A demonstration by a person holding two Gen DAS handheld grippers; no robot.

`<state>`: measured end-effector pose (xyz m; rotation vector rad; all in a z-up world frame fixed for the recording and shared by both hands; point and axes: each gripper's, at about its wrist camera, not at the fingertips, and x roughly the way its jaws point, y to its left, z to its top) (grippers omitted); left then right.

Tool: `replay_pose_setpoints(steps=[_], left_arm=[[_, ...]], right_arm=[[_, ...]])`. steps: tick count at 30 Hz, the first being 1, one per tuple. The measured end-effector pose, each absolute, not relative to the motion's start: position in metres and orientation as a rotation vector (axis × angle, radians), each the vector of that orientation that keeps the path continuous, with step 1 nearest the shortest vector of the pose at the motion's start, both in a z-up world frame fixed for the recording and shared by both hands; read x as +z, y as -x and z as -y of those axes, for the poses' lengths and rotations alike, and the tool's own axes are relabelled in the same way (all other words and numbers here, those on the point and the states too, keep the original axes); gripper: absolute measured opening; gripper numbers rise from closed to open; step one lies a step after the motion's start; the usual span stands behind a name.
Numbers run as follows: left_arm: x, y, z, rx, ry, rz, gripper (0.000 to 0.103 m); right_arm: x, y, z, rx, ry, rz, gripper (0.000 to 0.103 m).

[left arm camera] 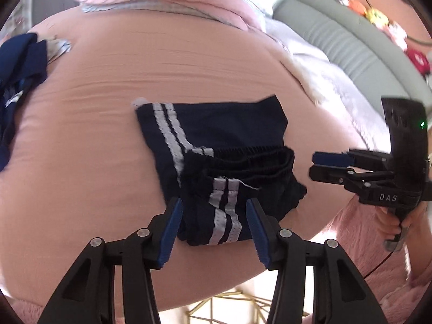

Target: Fold clothes

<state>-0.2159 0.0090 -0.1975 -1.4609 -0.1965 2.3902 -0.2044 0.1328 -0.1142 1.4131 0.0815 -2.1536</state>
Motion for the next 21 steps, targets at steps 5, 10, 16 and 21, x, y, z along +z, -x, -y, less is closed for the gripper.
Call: replay_pose_setpoints(steps=[5,10,16,21], left_arm=[[-0.213,0.226,-0.027,2.422,1.535,0.033,0.003],[-0.189,0.225,-0.020,2.510,1.419,0.052,0.003],[-0.217,0.240,-0.003,2.458,1.570,0.208,0.004],[-0.199,0.227,0.004,2.510,1.408,0.228,0.011]], right_arm=[[-0.132,0.211,-0.102,-2.137,-1.394,-0.272,0.040],[-0.127,0.226,-0.099,-2.206,-1.287,-0.298,0.040],[-0.129,0.246,-0.122,-2.290,-1.303,-0.092,0.040],[-0.126,0.229,-0.150,-2.201,-1.365,0.016,0.040]])
